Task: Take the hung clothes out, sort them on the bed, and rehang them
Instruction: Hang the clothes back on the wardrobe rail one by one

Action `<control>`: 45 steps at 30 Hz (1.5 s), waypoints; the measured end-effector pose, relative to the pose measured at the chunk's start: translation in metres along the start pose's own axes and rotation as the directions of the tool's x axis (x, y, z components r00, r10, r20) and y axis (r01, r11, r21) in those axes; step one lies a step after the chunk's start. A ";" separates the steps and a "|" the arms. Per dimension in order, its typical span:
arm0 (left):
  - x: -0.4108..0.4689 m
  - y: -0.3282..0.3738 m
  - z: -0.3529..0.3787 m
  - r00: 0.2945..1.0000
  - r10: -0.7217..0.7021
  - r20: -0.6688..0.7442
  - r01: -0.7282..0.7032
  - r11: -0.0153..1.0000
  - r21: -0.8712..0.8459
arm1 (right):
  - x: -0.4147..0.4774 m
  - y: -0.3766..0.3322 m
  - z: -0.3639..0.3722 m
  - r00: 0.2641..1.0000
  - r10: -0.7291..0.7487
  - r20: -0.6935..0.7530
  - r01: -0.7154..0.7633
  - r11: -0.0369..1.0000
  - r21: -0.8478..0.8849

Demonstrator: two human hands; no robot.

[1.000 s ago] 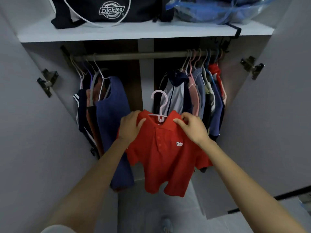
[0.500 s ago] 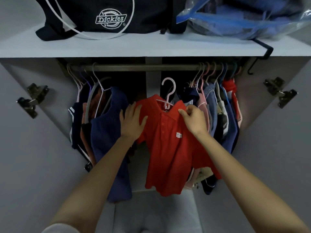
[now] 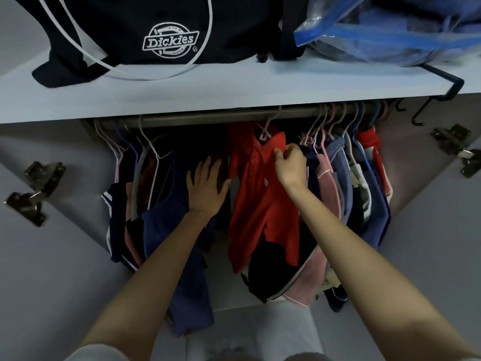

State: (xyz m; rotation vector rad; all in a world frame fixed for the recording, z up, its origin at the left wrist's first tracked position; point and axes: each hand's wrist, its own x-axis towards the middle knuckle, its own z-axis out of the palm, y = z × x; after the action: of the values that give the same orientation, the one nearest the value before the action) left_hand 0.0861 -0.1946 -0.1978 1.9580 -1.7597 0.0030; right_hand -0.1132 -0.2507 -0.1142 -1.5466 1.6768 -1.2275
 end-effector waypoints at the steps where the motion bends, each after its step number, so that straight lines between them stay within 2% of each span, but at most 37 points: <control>1: 0.002 -0.001 0.000 1.000 -0.002 0.008 0.002 1.000 -0.001 | 0.001 0.001 0.004 1.000 0.008 -0.001 -0.008 1.000 -0.008; 10: 0.021 -0.009 0.008 0.997 0.037 0.073 -0.036 0.999 -0.015 | 0.006 0.022 0.008 0.993 0.116 -0.035 -0.117 0.993 -0.006; 17: 0.030 0.001 0.025 0.990 0.086 0.108 -0.080 0.995 -0.054 | 0.023 0.028 -0.012 0.977 0.166 -0.133 -0.169 0.986 -0.011; 28: 0.040 0.016 0.044 0.977 0.178 0.119 -0.172 0.983 -0.065 | 0.031 0.038 -0.028 0.967 0.111 -0.229 -0.133 0.987 -0.085; 37: 0.037 0.035 0.064 0.942 0.304 0.145 -0.281 0.947 -0.155 | -0.001 0.053 -0.042 0.978 0.007 -0.207 -0.031 0.993 -0.111; 40: 0.034 0.052 0.073 0.922 0.365 0.127 -0.335 0.920 -0.205 | -0.019 0.064 -0.060 0.975 -0.034 -0.218 -0.004 0.985 -0.173; 43: 0.033 0.075 0.078 0.902 0.422 0.088 -0.391 0.887 -0.247 | -0.035 0.082 -0.081 0.963 -0.107 -0.248 0.022 0.945 -0.325; 45: 0.031 0.089 0.079 0.886 0.460 0.060 -0.432 0.864 -0.259 | -0.049 0.094 -0.097 0.968 -0.104 -0.229 -0.006 0.901 -0.434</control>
State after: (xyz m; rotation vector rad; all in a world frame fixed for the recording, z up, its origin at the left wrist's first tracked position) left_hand -0.0176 -0.2549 -0.2244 1.3704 -2.1479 -0.1636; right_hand -0.2315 -0.1859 -0.1639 -1.7536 2.2045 -1.1636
